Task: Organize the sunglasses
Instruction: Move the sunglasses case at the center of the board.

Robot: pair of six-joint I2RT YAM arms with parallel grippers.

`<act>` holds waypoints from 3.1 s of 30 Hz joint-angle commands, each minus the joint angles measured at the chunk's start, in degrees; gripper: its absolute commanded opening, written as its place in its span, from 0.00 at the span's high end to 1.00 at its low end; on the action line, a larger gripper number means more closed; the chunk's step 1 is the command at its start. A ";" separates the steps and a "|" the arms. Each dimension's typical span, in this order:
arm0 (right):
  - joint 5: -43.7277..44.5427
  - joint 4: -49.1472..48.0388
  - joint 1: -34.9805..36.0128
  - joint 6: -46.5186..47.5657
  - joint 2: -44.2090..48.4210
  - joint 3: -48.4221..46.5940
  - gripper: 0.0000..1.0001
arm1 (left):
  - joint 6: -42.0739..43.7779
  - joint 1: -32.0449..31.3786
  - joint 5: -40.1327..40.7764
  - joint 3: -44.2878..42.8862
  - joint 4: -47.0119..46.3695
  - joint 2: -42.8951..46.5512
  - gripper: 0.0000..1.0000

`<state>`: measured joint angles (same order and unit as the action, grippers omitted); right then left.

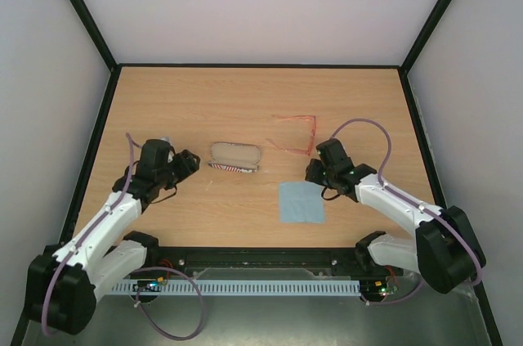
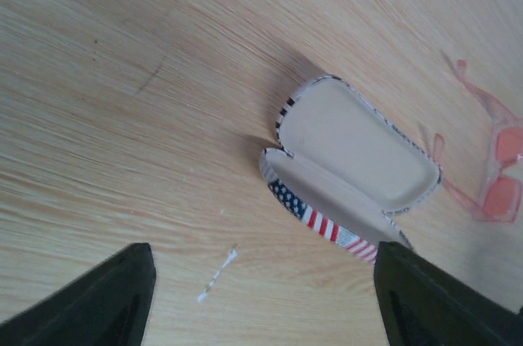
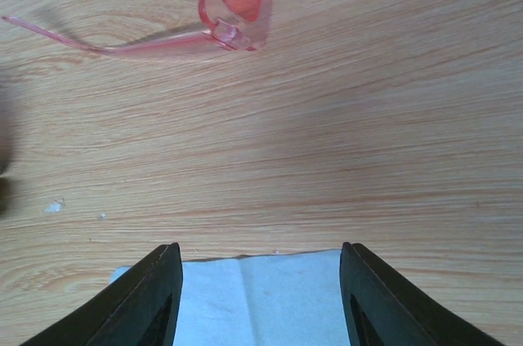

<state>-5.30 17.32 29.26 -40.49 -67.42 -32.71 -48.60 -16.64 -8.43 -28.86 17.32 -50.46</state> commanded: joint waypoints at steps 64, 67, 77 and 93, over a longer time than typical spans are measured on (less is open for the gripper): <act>1.58 0.03 -0.04 -2.07 1.34 -0.75 0.39 | -0.62 -13.54 12.93 -12.15 -9.31 -26.75 0.35; 5.36 3.08 -0.08 -3.69 2.12 -1.16 0.36 | 0.46 -13.39 12.10 -11.79 -7.87 -23.66 0.28; 13.71 7.54 -0.27 -11.10 6.21 2.14 0.40 | 0.07 -23.44 7.40 -8.36 -6.85 -17.37 0.31; 7.07 -2.39 -0.44 -6.99 1.51 7.89 0.61 | -1.94 -39.87 13.74 -20.00 -10.71 -35.77 0.56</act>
<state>1.85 17.63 29.10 -49.15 -64.84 -25.43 -50.22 -54.61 1.87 -44.38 8.12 -81.89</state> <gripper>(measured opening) 0.403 0.445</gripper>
